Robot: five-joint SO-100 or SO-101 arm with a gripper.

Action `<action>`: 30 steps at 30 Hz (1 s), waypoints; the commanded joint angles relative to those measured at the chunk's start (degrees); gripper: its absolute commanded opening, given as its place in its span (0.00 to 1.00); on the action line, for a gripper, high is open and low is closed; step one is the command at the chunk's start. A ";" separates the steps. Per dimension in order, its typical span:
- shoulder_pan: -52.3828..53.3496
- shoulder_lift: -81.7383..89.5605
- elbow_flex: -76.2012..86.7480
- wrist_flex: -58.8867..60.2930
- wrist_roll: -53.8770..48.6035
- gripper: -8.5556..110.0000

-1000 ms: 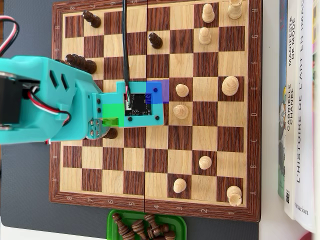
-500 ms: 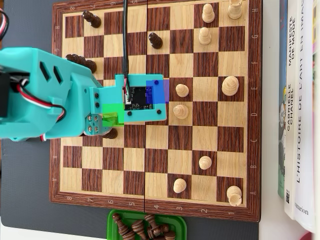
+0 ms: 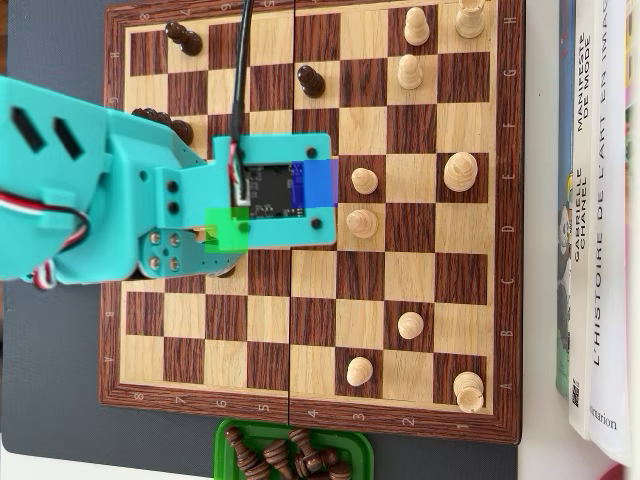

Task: Play chess

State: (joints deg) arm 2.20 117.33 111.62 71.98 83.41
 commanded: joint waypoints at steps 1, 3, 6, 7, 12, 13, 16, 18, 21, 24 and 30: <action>0.70 4.31 -2.55 -1.93 0.09 0.17; 0.70 5.98 -2.55 -2.99 -0.18 0.17; 0.70 8.44 -2.46 -5.45 -0.26 0.17; 0.70 9.49 -2.37 -6.33 -0.26 0.17; 0.00 15.73 1.49 -14.59 0.00 0.17; 0.00 17.23 2.90 -16.61 0.09 0.17; -0.09 22.24 7.03 -21.88 0.09 0.17; -0.09 25.66 9.58 -24.52 0.09 0.17; -0.18 29.88 13.10 -28.65 -0.26 0.17; -0.97 33.84 16.61 -33.57 0.09 0.17; -3.34 40.69 24.61 -47.20 0.35 0.17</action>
State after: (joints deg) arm -0.62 155.39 135.00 29.62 83.41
